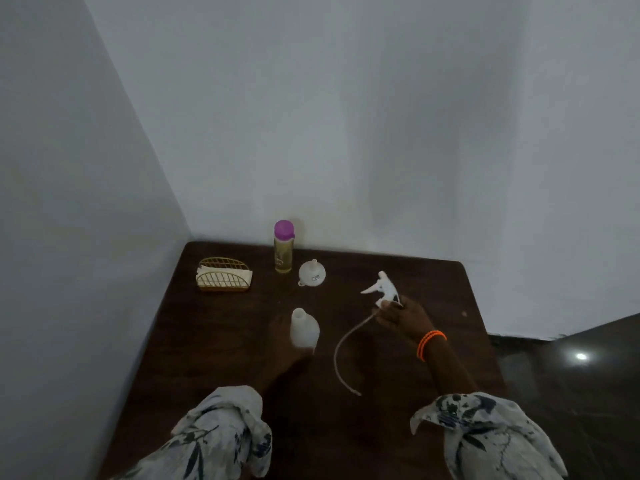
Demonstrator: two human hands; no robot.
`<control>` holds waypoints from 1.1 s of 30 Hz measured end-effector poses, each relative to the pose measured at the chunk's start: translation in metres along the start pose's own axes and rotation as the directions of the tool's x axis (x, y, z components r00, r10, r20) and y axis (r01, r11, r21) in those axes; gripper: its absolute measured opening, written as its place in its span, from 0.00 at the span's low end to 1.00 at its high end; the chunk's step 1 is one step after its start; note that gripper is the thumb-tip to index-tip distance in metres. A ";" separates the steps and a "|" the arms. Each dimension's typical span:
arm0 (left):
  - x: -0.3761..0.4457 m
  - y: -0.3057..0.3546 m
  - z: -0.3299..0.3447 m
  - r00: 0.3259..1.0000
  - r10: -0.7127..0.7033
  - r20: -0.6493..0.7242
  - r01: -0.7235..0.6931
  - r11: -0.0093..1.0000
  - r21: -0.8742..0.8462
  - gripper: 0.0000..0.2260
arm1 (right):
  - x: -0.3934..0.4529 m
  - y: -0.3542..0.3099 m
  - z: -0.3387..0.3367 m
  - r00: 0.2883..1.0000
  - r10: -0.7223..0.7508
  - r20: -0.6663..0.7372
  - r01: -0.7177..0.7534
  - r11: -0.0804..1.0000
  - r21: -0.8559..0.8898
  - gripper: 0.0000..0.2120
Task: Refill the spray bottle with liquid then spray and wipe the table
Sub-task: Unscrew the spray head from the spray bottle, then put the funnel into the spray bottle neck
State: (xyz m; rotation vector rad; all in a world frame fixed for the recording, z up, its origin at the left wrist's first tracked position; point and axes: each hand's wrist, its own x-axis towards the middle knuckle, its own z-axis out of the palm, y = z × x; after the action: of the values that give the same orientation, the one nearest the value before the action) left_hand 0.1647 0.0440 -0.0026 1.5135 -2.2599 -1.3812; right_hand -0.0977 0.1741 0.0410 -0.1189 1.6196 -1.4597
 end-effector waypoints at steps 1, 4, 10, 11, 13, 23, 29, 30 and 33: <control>0.002 -0.002 0.002 1.000 0.005 0.002 -0.005 1.000 0.012 0.44 | 0.004 0.008 0.003 1.000 0.028 -0.009 -0.028 0.999 -0.039 0.15; 0.005 -0.005 0.008 0.999 0.028 0.029 -0.029 0.999 0.032 0.45 | 0.012 0.027 0.014 0.992 0.122 -0.032 -0.125 0.984 -0.129 0.14; 0.004 -0.013 0.018 0.993 0.110 0.036 -0.112 0.992 0.064 0.47 | 0.030 0.068 0.023 0.962 0.253 -0.105 -0.272 0.927 -0.258 0.14; 0.003 -0.015 0.020 0.990 0.133 0.035 -0.135 0.988 0.070 0.47 | 0.033 0.076 0.022 0.955 0.268 -0.128 -0.293 0.916 -0.273 0.14; 0.002 -0.020 0.023 0.986 0.164 0.035 -0.167 0.981 0.096 0.47 | 0.034 0.086 0.021 0.947 0.279 -0.158 -0.315 0.902 -0.296 0.14; -0.004 -0.022 0.029 0.984 0.175 0.024 -0.177 0.976 0.124 0.48 | 0.033 0.089 0.012 0.962 0.211 -0.176 -0.275 0.758 -0.592 0.24; -0.006 -0.021 0.037 0.989 0.146 0.032 -0.149 0.979 0.136 0.50 | 0.036 0.089 0.014 0.959 0.216 -0.183 -0.280 0.621 -0.732 0.28; -0.006 -0.020 0.037 0.990 0.133 0.050 -0.139 0.982 0.129 0.52 | 0.038 0.090 0.014 0.961 0.207 -0.182 -0.272 0.598 -0.754 0.29; -0.005 -0.019 0.035 0.993 0.032 0.112 -0.046 0.991 0.125 0.62 | 0.035 0.084 0.018 0.966 0.205 -0.159 -0.247 0.536 -0.807 0.30</control>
State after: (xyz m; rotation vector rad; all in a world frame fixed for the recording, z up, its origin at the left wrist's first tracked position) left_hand 0.1623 0.0674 -0.0350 1.4542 -2.4733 -1.3659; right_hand -0.0654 0.1641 -0.0454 -0.3916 2.1541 -0.3871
